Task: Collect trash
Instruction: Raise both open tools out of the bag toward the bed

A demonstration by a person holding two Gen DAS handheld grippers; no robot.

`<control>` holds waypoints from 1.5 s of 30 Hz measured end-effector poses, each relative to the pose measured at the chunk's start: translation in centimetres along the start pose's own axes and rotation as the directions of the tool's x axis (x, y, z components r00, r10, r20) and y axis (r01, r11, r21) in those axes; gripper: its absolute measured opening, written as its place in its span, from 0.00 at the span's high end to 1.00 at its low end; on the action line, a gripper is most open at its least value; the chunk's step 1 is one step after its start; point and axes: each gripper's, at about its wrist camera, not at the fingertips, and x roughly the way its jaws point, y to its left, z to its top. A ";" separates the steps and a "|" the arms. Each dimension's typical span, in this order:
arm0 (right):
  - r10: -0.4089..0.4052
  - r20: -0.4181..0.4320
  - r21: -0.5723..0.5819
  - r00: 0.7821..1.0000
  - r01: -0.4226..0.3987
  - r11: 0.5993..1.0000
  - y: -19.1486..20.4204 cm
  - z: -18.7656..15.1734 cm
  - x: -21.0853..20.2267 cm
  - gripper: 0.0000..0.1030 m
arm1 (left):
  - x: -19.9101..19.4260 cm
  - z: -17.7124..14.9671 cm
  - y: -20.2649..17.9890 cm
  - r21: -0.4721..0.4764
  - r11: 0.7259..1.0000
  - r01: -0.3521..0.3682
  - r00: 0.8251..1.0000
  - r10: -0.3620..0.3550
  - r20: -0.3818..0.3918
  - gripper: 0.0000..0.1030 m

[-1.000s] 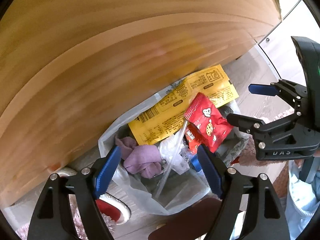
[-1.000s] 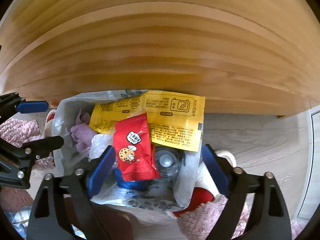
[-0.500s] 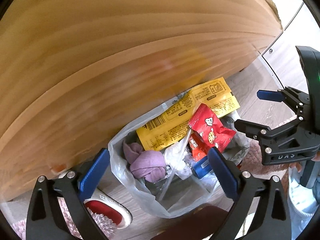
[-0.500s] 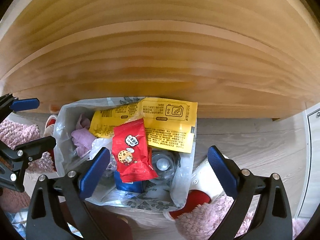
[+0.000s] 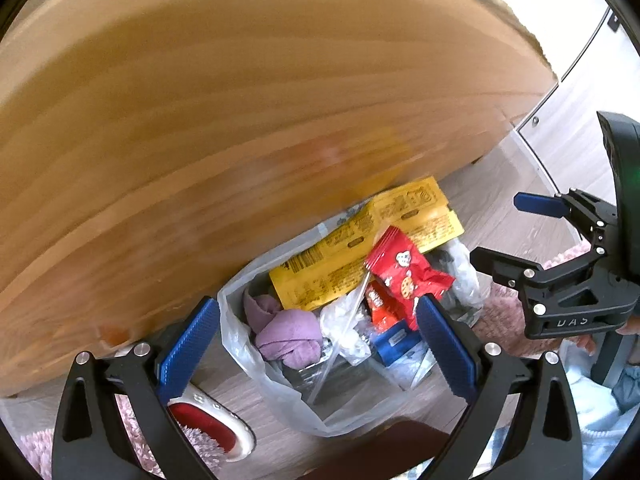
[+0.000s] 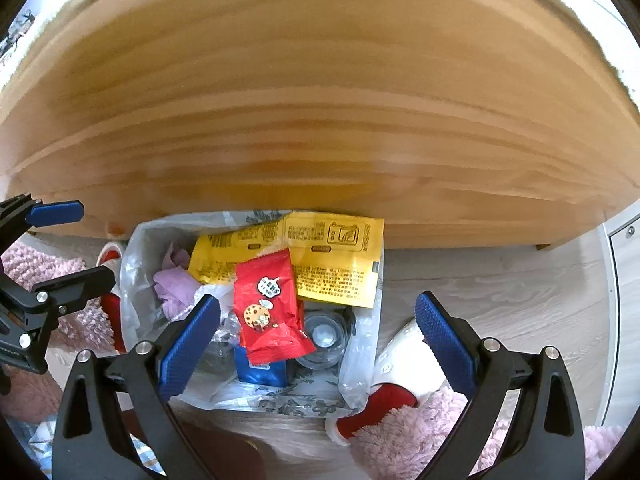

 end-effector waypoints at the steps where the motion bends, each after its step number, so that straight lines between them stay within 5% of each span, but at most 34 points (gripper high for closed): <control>1: 0.001 0.010 0.002 1.000 -0.001 1.000 0.0 0.0 -0.3 0.09 | -0.3 0.0 0.0 -0.003 1.000 0.003 1.000 -0.003 0.010 0.07; 27: 0.027 0.300 0.056 0.954 -0.046 0.997 -1.2 0.0 -9.2 0.09 | -9.7 0.1 0.4 -0.066 0.994 0.084 0.956 -0.061 0.286 0.07; 36: 0.012 0.406 0.060 0.914 -0.040 0.997 -1.6 0.4 -12.3 0.09 | -13.3 0.9 0.1 -0.053 0.998 0.044 0.918 -0.020 0.397 0.07; 45: -0.041 0.551 0.052 0.833 0.015 0.999 -1.8 2.4 -16.3 0.08 | -17.0 2.9 0.1 -0.051 0.998 0.025 0.866 0.004 0.499 0.07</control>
